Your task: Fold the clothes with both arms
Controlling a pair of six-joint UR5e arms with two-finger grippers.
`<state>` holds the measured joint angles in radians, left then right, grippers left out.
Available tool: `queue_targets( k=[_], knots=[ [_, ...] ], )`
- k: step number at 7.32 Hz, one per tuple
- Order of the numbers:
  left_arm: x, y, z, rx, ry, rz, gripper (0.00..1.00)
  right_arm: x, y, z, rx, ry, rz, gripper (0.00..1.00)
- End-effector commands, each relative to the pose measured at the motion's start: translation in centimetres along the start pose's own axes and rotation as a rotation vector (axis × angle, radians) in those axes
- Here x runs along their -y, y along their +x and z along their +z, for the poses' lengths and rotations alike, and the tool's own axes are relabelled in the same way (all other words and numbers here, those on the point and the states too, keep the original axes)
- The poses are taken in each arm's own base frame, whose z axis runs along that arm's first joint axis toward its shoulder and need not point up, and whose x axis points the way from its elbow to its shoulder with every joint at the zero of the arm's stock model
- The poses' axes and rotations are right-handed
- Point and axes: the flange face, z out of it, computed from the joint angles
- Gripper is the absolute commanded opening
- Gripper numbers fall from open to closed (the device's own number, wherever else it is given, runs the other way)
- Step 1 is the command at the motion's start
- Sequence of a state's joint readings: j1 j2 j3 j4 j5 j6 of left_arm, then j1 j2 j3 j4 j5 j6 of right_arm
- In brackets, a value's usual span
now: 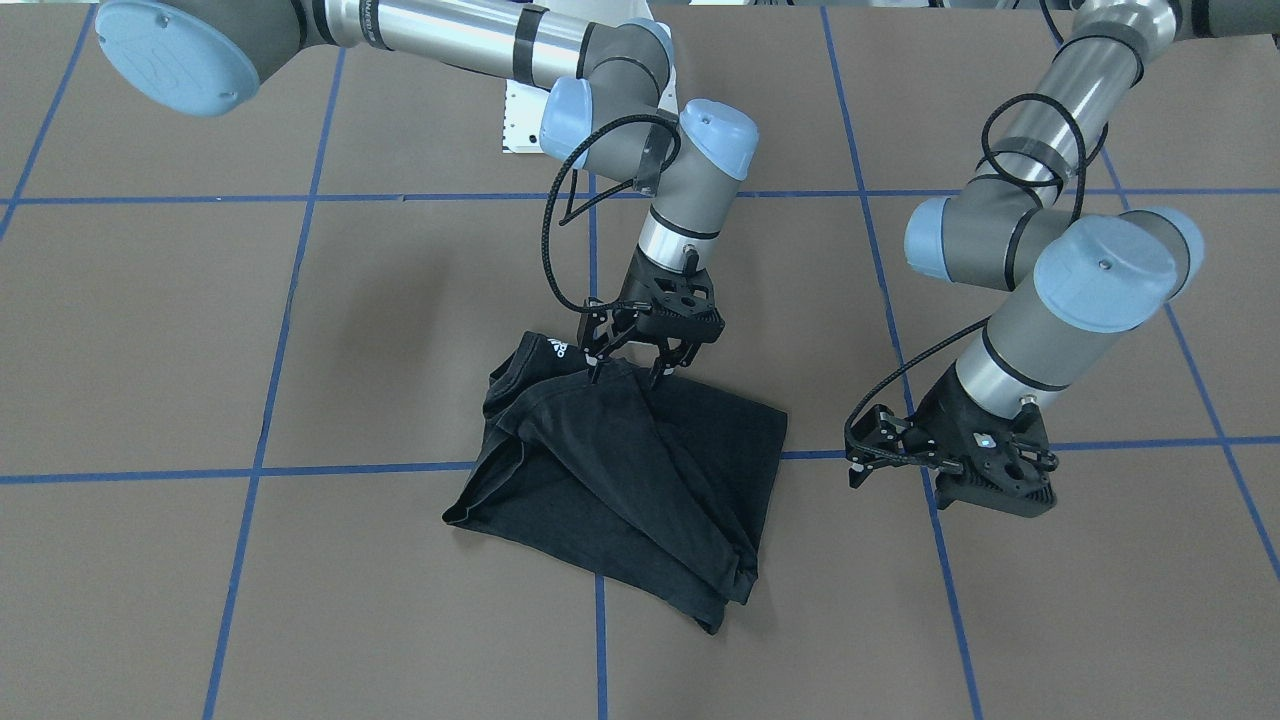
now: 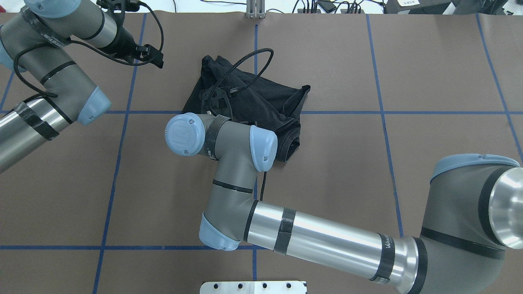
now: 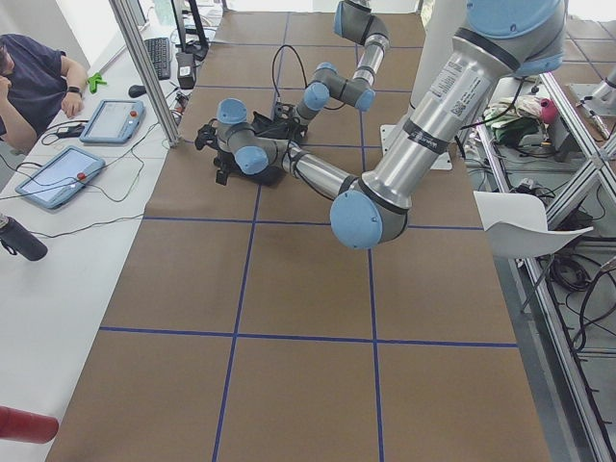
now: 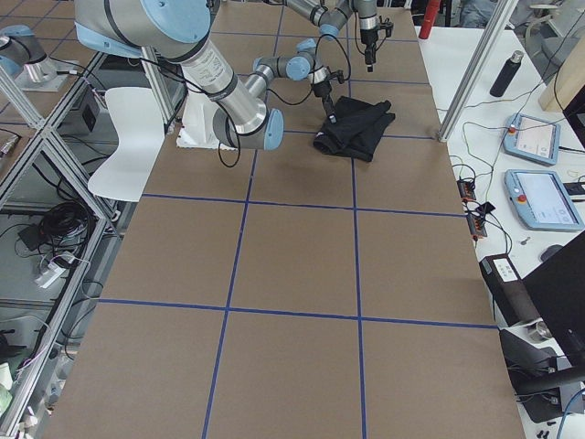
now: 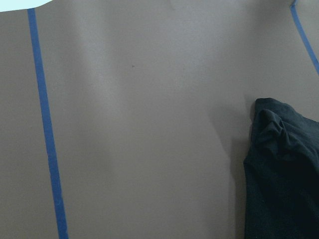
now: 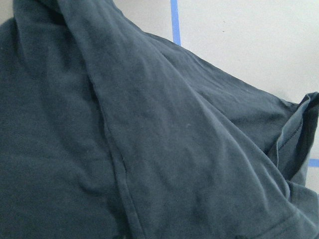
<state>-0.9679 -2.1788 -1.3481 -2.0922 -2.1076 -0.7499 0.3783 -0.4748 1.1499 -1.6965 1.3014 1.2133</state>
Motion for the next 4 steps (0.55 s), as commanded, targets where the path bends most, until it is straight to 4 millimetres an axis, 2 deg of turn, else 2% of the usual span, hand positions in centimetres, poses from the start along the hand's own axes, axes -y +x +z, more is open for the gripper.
queue_targets(
  k=[1,2,4],
  knots=[
    [0.0,0.0,0.0,0.000,0.000,-0.002,1.00,-2.1,-0.7,0.4,-0.028,-0.004,-0.099,0.56],
    [0.0,0.0,0.0,0.000,0.000,-0.002,1.00,-2.0,-0.6,0.4,-0.034,-0.006,-0.126,0.54],
    [0.0,0.0,0.0,0.001,0.001,-0.006,1.00,-0.8,-0.1,0.3,-0.035,0.000,-0.155,0.24]
  ],
)
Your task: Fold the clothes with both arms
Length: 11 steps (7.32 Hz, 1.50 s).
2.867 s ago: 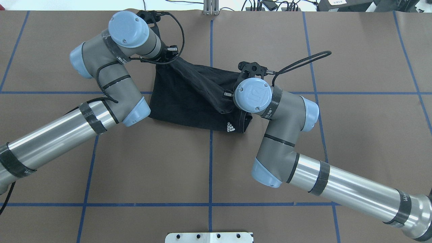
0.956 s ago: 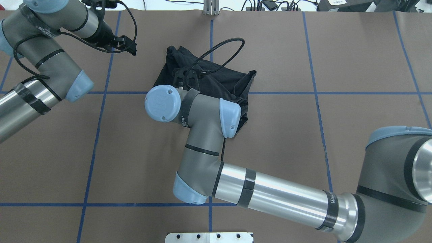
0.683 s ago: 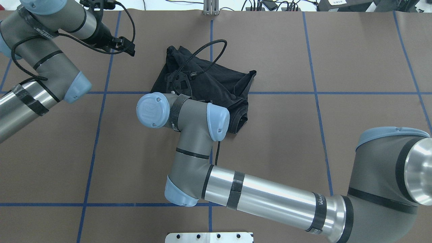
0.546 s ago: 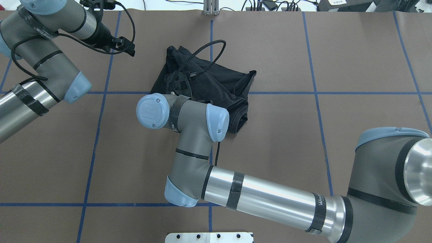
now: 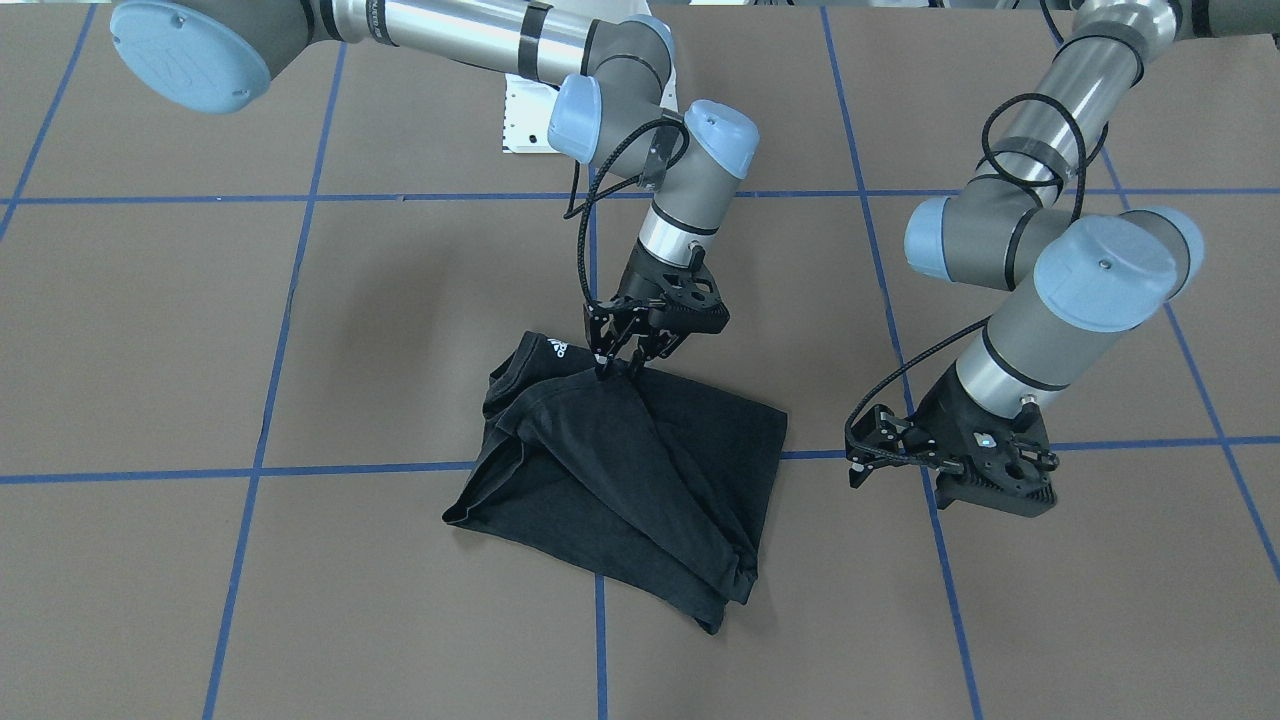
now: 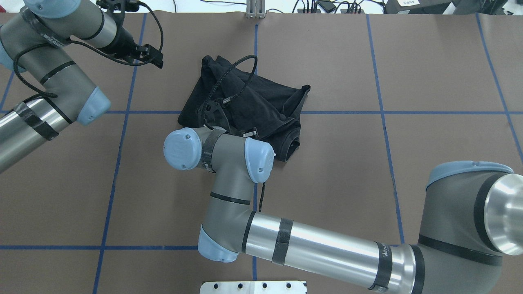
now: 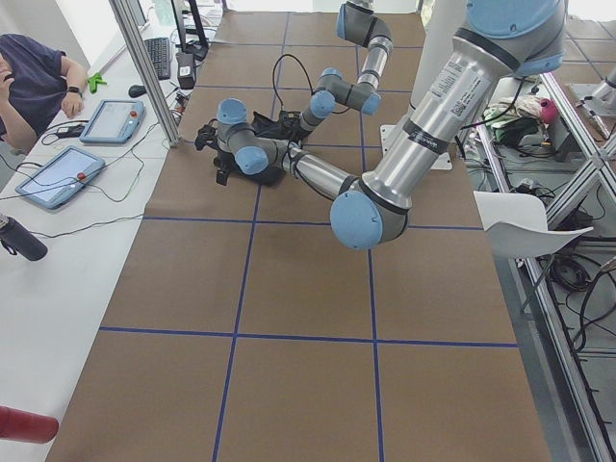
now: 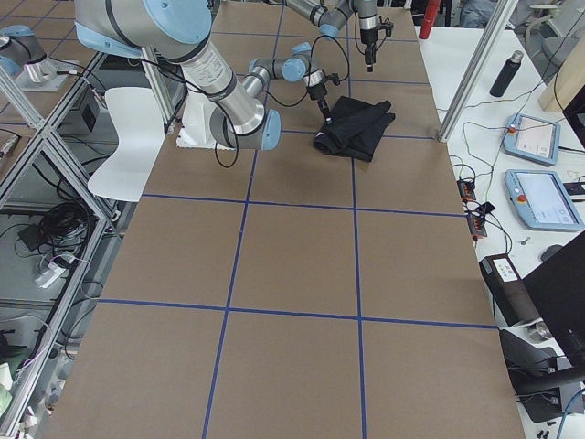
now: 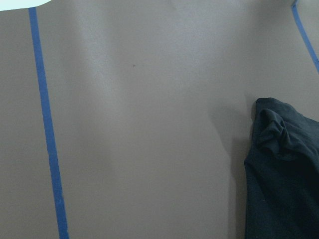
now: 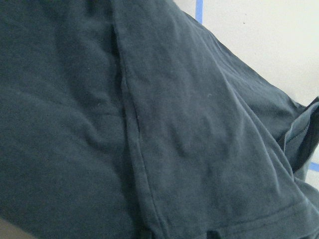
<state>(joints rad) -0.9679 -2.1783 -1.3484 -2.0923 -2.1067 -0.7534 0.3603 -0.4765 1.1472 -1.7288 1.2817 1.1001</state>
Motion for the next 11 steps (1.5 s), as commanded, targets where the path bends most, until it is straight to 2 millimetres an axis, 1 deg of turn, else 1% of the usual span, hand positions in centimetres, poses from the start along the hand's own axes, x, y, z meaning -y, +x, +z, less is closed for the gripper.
queue_targets(
  k=[1,2,3,4,5,6,7,8,9,10,11],
  knots=[
    [-0.1,-0.1,0.0,0.000,-0.002,-0.005,1.00,0.8,0.5,0.0,-0.002,0.004,-0.019,0.08],
    [-0.1,-0.1,0.0,0.001,-0.001,-0.005,1.00,1.8,1.0,-0.5,0.004,0.011,-0.021,0.00],
    [-0.1,-0.1,0.0,0.001,-0.001,-0.007,1.00,3.2,2.0,-0.4,-0.001,0.015,-0.039,0.00],
    [-0.1,-0.1,0.0,0.001,-0.001,-0.007,1.00,5.7,4.1,0.1,-0.017,0.022,-0.064,0.00],
    [0.0,0.0,0.0,0.000,0.000,-0.006,1.00,8.6,6.8,0.8,-0.027,0.024,-0.082,0.00],
    [0.0,0.0,-0.1,-0.001,0.001,-0.008,1.00,10.8,9.4,1.8,-0.041,0.017,-0.092,0.00],
    [0.0,0.1,-0.2,-0.002,0.003,-0.007,1.00,12.2,11.9,3.5,-0.071,0.012,-0.113,0.00],
    [0.0,0.2,-0.2,-0.003,0.004,-0.006,1.00,12.8,14.3,5.4,-0.102,0.000,-0.112,0.00],
    [0.0,0.2,-0.2,-0.003,0.004,-0.006,1.00,13.3,16.2,7.2,-0.111,-0.002,-0.112,0.00],
    [0.0,0.1,-0.2,-0.001,0.004,-0.007,1.00,13.3,16.5,9.7,-0.102,0.014,-0.110,0.00],
    [0.0,0.1,-0.2,-0.001,0.004,-0.007,1.00,13.3,16.9,12.6,-0.102,0.021,-0.104,0.31]
  ],
)
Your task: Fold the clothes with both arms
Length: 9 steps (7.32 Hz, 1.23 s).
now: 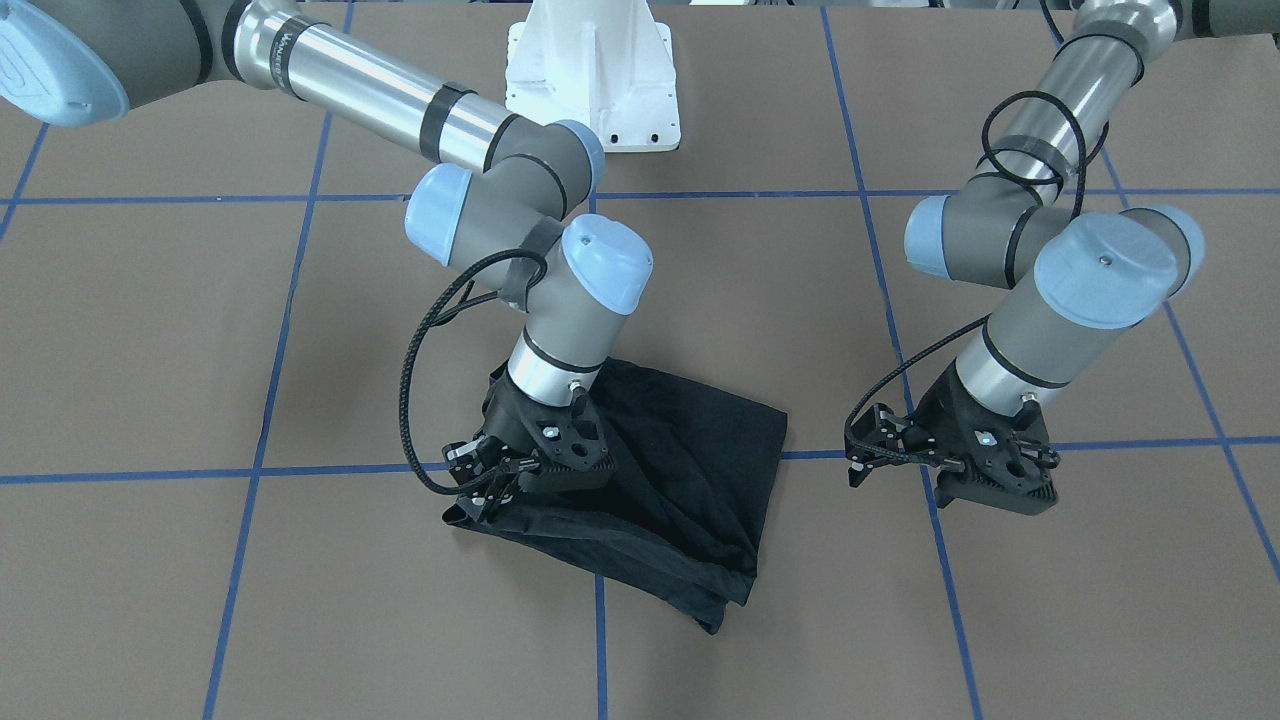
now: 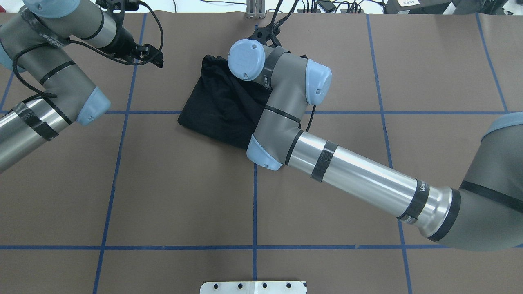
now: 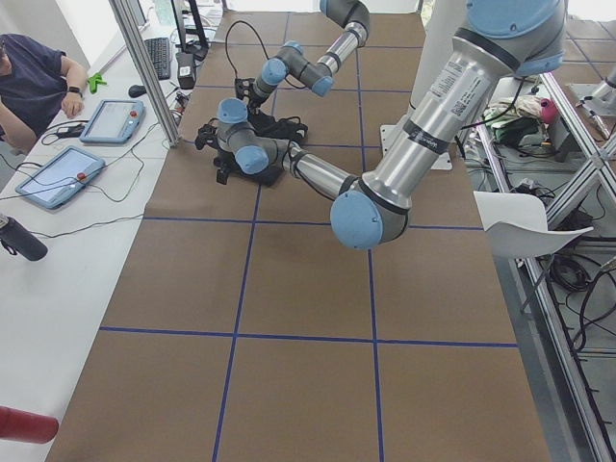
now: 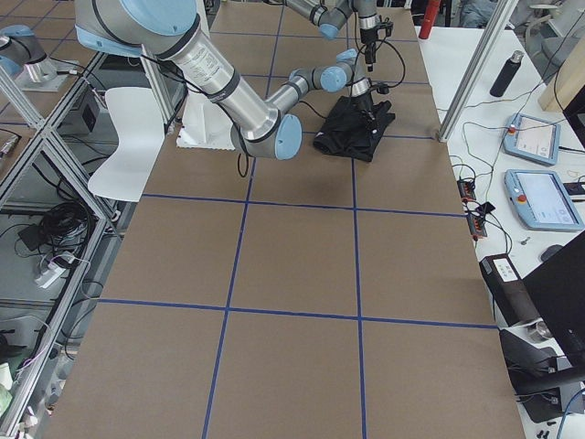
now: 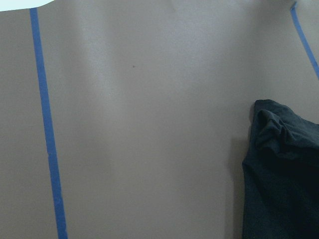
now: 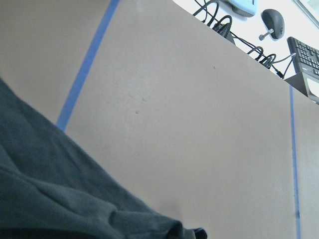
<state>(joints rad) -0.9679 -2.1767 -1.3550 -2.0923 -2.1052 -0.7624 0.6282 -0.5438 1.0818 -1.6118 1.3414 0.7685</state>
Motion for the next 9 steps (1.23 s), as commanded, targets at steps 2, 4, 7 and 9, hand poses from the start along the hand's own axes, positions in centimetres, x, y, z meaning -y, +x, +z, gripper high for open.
queue_targets(
  k=[2,4,7,9],
  knots=[
    [0.0,0.0,0.0,0.001,0.000,0.000,1.00,0.9,1.7,4.3,0.038,-0.013,0.032,1.00],
    [0.0,0.0,0.0,0.000,-0.001,0.000,1.00,3.0,4.5,4.0,0.123,-0.073,0.001,1.00],
    [-0.2,-0.4,0.2,0.003,-0.005,0.001,1.00,2.6,-0.1,0.0,0.214,-0.081,0.004,1.00],
    [-0.2,-0.4,0.2,0.004,-0.004,0.004,1.00,0.1,-5.9,-3.2,0.254,-0.092,0.044,1.00]
  ],
)
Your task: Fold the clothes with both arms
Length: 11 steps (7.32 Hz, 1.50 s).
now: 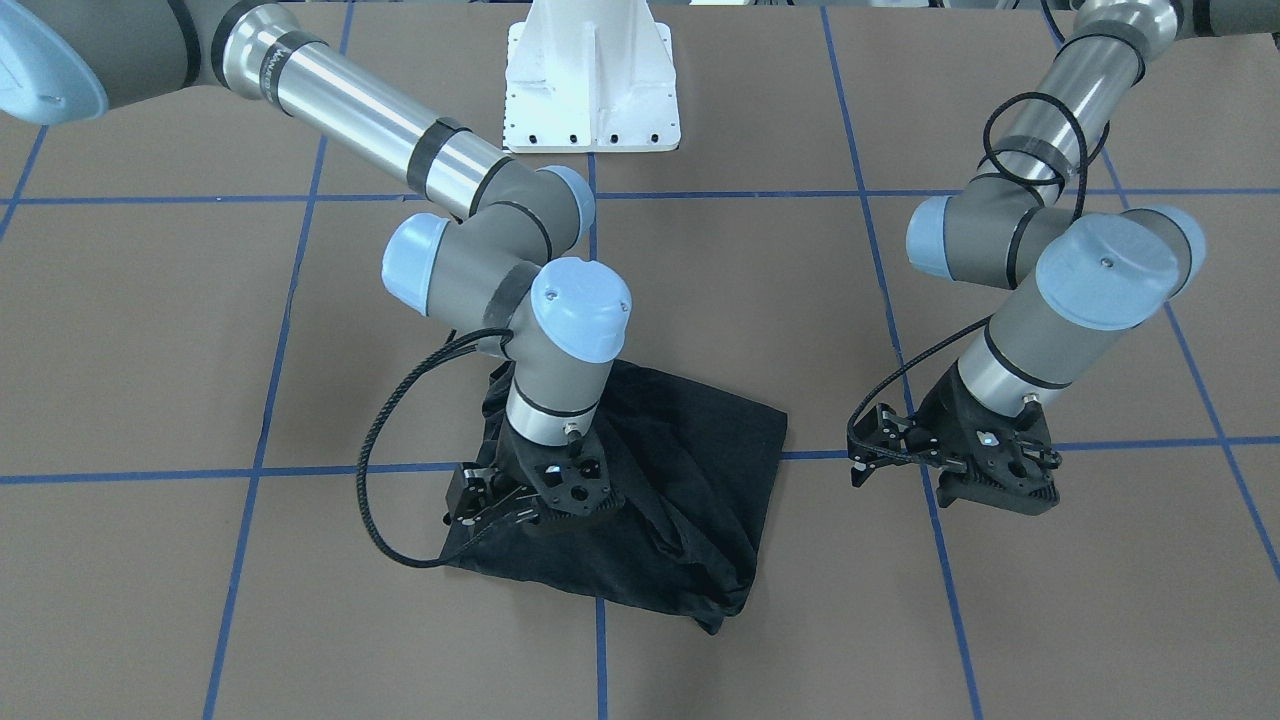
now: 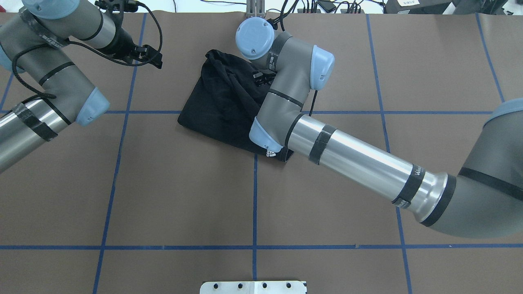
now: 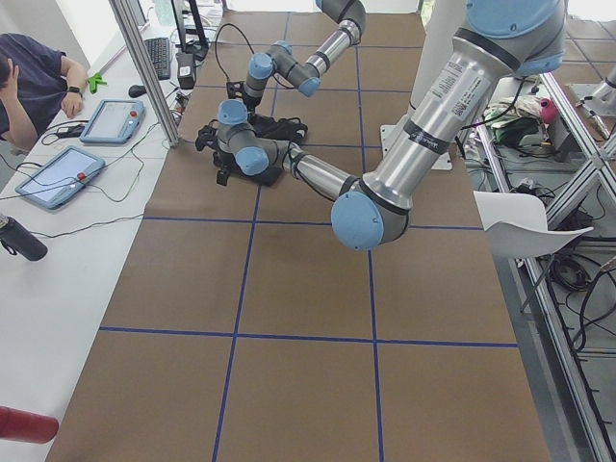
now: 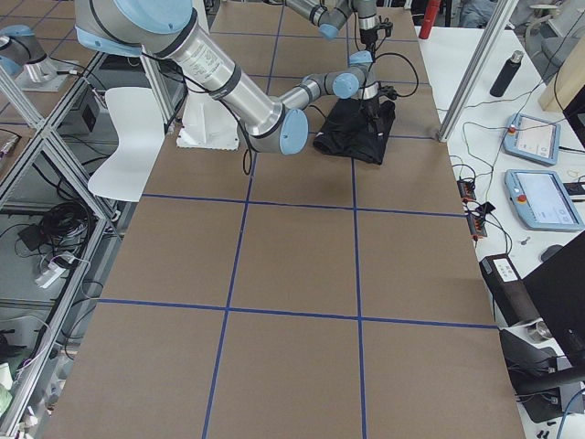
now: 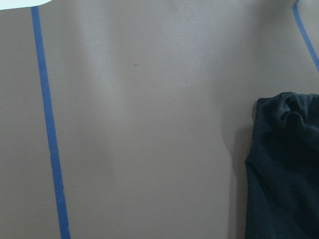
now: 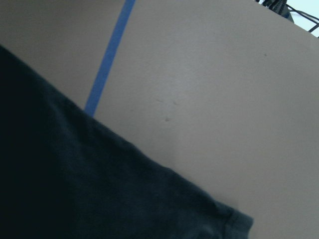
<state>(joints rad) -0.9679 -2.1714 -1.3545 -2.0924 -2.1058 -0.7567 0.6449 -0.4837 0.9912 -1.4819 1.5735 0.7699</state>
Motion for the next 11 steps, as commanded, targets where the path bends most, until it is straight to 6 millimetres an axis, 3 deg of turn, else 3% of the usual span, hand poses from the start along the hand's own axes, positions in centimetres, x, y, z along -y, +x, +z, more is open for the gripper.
queue_targets(
  k=[1,2,3,4,5,6,7,9,11],
  knots=[
    [-0.1,-0.1,0.1,0.001,-0.002,0.001,1.00,-3.4,-6.2,-1.3,0.035,-0.011,0.005,1.00],
    [-0.2,-0.2,0.1,0.002,-0.003,0.000,1.00,-5.0,-8.2,-1.1,0.017,0.009,-0.019,0.99],
    [-0.5,-0.8,0.3,0.007,-0.008,-0.002,1.00,-5.5,-8.9,-1.3,0.012,0.020,-0.029,0.99],
    [-0.6,-0.9,0.4,0.009,-0.010,-0.003,1.00,-5.1,-9.6,-2.7,0.000,0.009,-0.032,0.98],
    [-0.7,-0.9,0.5,0.009,-0.009,-0.009,1.00,-3.9,-10.5,-5.5,-0.016,-0.004,-0.032,0.98],
    [-0.7,-0.9,0.5,0.009,-0.009,-0.008,1.00,-4.1,-11.0,-6.0,-0.022,-0.013,-0.038,0.98],
    [-0.7,-1.0,0.5,0.010,-0.010,-0.007,1.00,-5.1,-11.6,-5.4,-0.035,-0.009,-0.051,0.93],
    [-0.7,-1.0,0.5,0.010,-0.010,-0.007,1.00,-6.2,-12.2,-4.4,-0.070,0.011,-0.069,0.59],
    [-0.7,-0.9,0.5,0.009,-0.010,-0.003,1.00,-6.6,-12.4,-4.0,-0.079,0.013,-0.076,0.57]
  ],
)
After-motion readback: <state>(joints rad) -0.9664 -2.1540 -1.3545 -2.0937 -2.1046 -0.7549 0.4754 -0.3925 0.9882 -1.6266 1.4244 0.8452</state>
